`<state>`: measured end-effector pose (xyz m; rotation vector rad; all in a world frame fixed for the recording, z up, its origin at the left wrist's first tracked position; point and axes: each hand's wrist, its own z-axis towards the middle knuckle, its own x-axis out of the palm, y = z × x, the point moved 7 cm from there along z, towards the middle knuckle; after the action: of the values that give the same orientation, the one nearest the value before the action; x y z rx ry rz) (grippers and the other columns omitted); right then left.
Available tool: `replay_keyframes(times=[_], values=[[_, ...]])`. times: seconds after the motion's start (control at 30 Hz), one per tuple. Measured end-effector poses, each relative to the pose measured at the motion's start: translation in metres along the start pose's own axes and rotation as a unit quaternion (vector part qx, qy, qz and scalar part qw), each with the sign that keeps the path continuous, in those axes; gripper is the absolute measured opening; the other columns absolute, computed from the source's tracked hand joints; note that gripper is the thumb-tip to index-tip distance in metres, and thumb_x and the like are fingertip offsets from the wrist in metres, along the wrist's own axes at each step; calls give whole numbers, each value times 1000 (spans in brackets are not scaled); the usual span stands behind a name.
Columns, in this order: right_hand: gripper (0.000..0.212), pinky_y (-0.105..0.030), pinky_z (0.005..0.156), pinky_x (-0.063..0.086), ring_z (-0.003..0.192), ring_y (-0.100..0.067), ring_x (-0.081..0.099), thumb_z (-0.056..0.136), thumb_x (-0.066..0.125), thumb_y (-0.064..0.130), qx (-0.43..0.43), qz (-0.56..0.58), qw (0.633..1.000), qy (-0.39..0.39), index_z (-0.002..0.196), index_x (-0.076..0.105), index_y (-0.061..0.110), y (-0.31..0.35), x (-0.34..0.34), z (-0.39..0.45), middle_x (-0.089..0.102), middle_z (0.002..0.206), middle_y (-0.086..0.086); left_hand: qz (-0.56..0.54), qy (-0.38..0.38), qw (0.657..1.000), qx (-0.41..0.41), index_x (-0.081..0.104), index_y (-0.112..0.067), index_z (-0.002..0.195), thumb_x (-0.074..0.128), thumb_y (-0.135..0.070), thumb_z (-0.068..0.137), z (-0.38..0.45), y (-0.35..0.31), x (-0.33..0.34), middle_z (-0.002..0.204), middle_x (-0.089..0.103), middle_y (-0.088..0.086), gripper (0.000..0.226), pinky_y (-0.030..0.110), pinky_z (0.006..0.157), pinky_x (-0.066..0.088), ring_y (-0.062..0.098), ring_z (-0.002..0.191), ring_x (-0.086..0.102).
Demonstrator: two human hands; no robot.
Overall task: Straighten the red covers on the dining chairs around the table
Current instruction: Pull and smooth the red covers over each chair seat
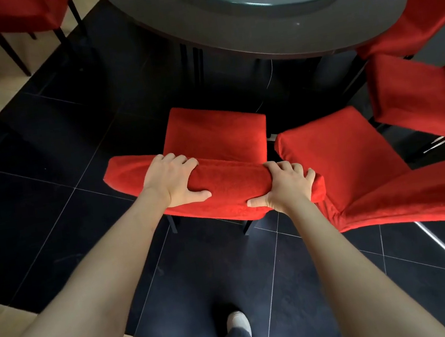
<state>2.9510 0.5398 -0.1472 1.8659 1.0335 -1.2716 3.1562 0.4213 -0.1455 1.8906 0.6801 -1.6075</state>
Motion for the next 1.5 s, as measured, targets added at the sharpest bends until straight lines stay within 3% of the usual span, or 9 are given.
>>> replay_keyframes(times=[0.5,0.63,0.77,0.87,0.97,1.2,1.5], values=[[114,-59,110,14,136,-31,29,50,63,87,-15,-15,1000,2,145,30,34,1,-4,21,39,146,-2,4,26,999,-22,45,-25,134,14,-90,59,17,8,2,122,59,-3,104,36,96,38,20,106,54],[113,-61,109,18,135,-32,31,51,59,89,-32,-22,999,11,144,31,32,3,-4,19,40,145,-4,-23,37,998,-47,43,-23,139,26,-87,65,7,6,-4,130,55,1,99,38,103,35,23,118,51],[108,-63,108,20,132,-34,34,54,57,89,-65,-14,997,28,143,32,32,3,-5,19,43,140,-6,-119,-8,989,-92,48,-22,138,50,-73,74,-15,13,-17,142,48,1,82,38,107,34,22,130,43],[106,-62,109,22,132,-33,34,58,59,84,-100,28,993,57,145,28,32,14,-11,24,43,140,-7,-158,-36,974,-160,44,-26,142,55,-67,77,-35,35,-28,148,41,-1,77,39,107,35,22,136,36],[100,-58,110,22,136,-31,32,67,58,79,-150,83,984,56,149,24,33,49,-26,26,39,147,-4,-180,-55,958,-216,38,-29,146,58,-65,78,-55,61,-41,148,41,-2,79,40,109,32,22,138,34],[96,-57,112,25,143,-31,22,75,64,67,-301,97,947,60,152,18,32,184,-59,19,23,158,-2,-222,-90,917,-318,28,-28,150,66,-61,77,-115,137,-63,150,40,2,89,39,112,28,23,140,31],[98,-55,112,29,144,-30,22,76,68,60,-400,78,912,53,153,17,28,379,-85,15,22,158,-3,-260,-118,867,-408,20,-33,151,69,-60,74,-201,281,-73,152,36,2,95,43,112,29,22,141,29]])
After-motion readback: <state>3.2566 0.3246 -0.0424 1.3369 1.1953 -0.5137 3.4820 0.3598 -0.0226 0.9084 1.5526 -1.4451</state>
